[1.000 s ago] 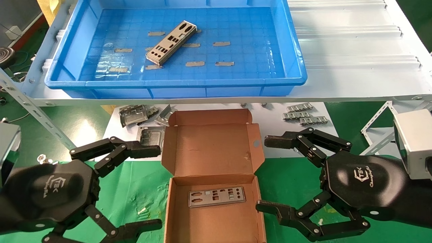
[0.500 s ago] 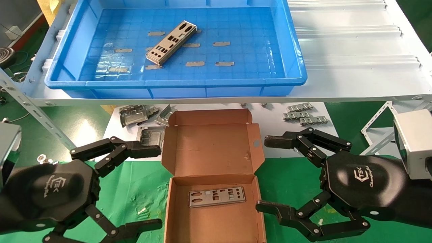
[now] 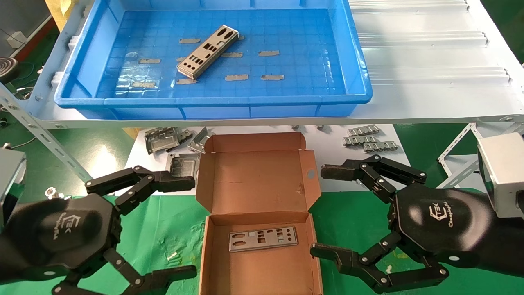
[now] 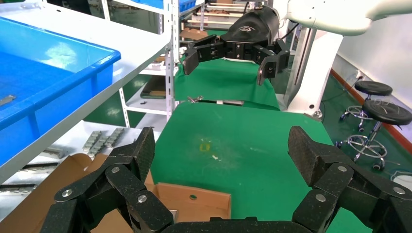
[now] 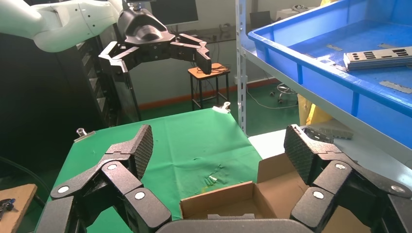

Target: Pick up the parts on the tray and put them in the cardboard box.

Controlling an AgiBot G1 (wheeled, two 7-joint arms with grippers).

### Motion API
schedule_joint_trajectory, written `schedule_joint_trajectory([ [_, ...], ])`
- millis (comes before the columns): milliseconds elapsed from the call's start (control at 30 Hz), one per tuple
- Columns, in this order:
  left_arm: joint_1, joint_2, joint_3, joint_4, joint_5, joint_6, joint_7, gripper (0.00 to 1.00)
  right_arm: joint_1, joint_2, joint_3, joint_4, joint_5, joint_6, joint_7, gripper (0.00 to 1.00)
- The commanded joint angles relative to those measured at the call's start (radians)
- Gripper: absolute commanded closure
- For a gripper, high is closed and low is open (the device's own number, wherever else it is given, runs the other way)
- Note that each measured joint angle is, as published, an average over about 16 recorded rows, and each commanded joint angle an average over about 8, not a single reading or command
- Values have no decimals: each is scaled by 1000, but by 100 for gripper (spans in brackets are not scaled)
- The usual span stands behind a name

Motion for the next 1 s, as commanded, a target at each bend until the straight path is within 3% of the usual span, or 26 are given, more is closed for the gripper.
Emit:
schedule_joint_trajectory([
  [33,0,0,0,0,0,0,0,0,0,0,0,0,0,0,0,0],
  [1000,0,0,0,0,0,0,0,0,0,0,0,0,0,0,0,0],
])
